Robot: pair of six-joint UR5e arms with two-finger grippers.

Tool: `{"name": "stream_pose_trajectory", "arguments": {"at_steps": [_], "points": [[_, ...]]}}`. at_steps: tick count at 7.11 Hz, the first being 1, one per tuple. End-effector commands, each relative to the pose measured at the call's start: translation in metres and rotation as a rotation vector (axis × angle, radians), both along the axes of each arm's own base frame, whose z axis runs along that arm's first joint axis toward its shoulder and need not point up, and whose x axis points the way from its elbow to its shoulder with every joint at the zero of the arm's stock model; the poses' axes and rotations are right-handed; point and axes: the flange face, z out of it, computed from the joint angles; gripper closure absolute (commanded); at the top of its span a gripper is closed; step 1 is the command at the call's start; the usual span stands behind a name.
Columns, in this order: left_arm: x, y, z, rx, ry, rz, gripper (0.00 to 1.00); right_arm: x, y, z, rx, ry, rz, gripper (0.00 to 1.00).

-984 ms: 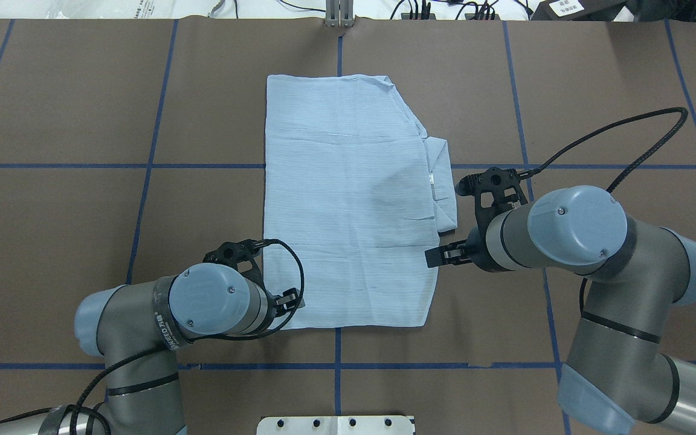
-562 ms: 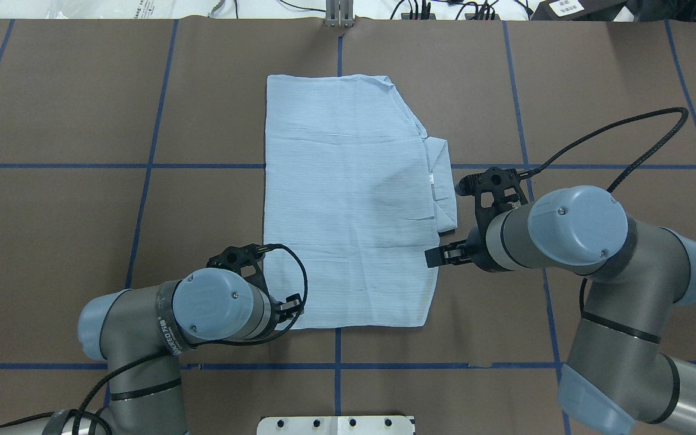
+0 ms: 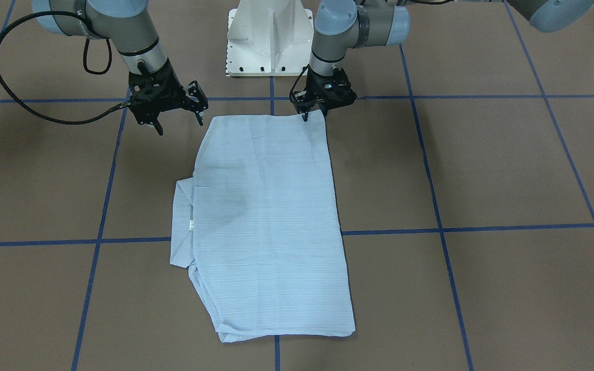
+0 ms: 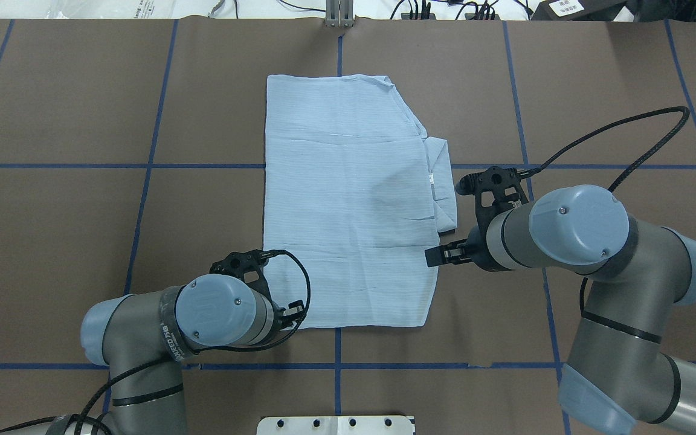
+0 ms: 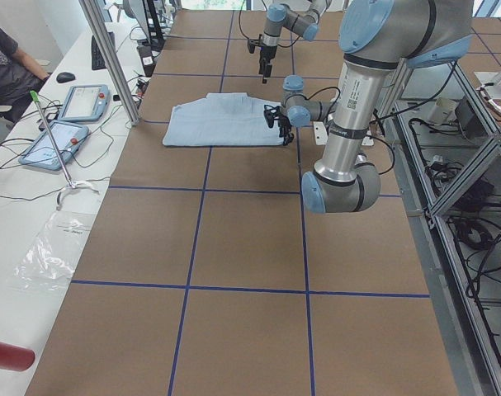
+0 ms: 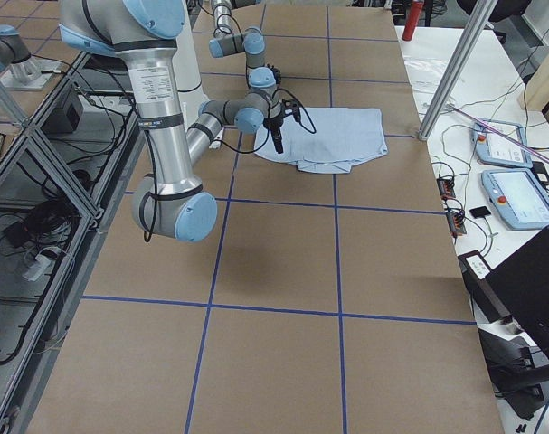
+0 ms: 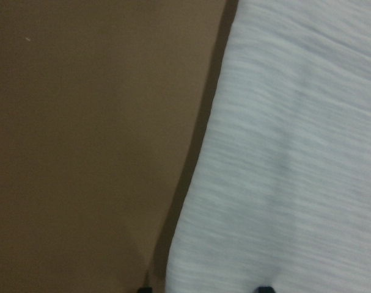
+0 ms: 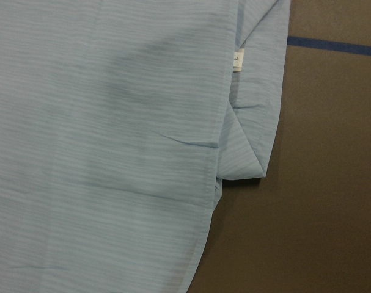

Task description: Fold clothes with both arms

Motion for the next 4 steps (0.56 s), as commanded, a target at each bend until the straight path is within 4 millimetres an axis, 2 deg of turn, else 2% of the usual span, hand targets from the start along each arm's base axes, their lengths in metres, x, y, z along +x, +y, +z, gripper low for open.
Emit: {"name": "stream_pose_trajectory", "arguments": {"at_steps": [1,4], "points": [[-0.0007,0.0004,-0.0037,0.002,0.007,0.0,0.45,0.0005,-0.0004,-0.0003,0.0,-0.001,0.001,0.0],[-0.0042,-0.0027,-0.0017,0.002,0.004,-0.007,0.45,0.0003,-0.0005,-0.0011,0.001,-0.002,0.001,0.0]]}}
